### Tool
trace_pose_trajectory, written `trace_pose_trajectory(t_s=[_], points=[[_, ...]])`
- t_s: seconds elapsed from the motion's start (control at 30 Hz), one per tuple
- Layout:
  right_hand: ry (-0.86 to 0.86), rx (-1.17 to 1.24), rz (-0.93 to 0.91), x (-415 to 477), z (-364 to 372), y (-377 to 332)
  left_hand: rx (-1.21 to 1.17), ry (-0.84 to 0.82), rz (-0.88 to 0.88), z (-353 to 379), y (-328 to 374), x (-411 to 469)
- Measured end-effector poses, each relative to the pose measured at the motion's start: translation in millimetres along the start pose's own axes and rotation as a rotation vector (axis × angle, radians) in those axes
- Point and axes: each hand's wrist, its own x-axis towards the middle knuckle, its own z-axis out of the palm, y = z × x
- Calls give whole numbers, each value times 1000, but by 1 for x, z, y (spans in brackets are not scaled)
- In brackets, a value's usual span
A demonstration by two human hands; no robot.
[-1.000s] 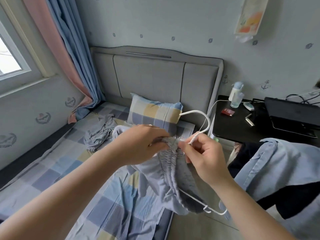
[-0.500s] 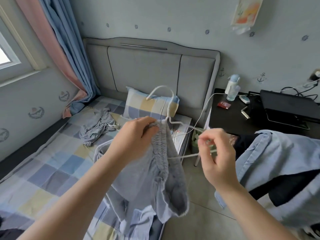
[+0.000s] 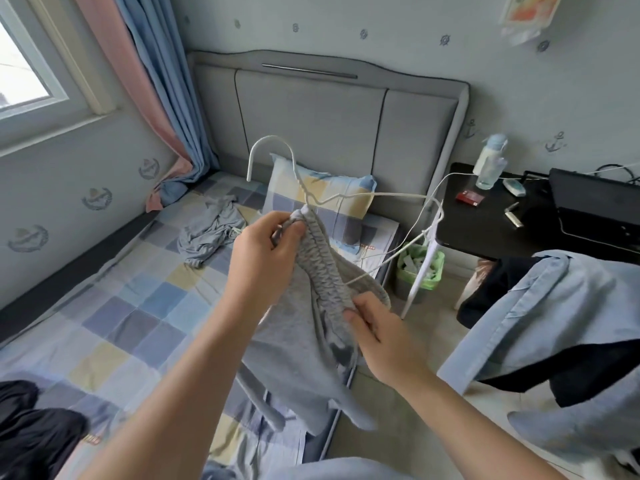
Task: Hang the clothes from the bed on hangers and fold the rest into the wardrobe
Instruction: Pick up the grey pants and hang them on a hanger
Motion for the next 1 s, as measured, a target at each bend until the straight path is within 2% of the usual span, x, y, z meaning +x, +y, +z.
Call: trace_pose_trajectory(t_s=[0.2, 0.3, 0.4, 0.47, 0.6, 0.7, 0.77, 0.87, 1.0], points=[[-291, -194, 302, -6, -9, 51, 16, -16, 4, -12, -20, -6], [-400, -355, 360, -3, -22, 74, 53, -46, 4, -23, -31, -5], [-436, -503, 409, -1, -41, 92, 98, -91, 22, -34, -41, -6], [-434, -470, 424, -3, -49, 97, 113, -103, 34, -39, -46, -6], [-322, -173, 393, -5, -37, 95, 110, -96, 34, -38, -49, -8], [-320, -111, 379, -8, -23, 89, 92, -76, 35, -38, -50, -4], [-394, -146, 383, -11, -24, 88, 99, -67, 42, -41, -53, 1], [-596, -219, 443, -15, -32, 92, 101, -87, 46, -43, -60, 4], [-757, -491, 501, -12, -46, 107, 132, -168, 63, -42, -72, 1]])
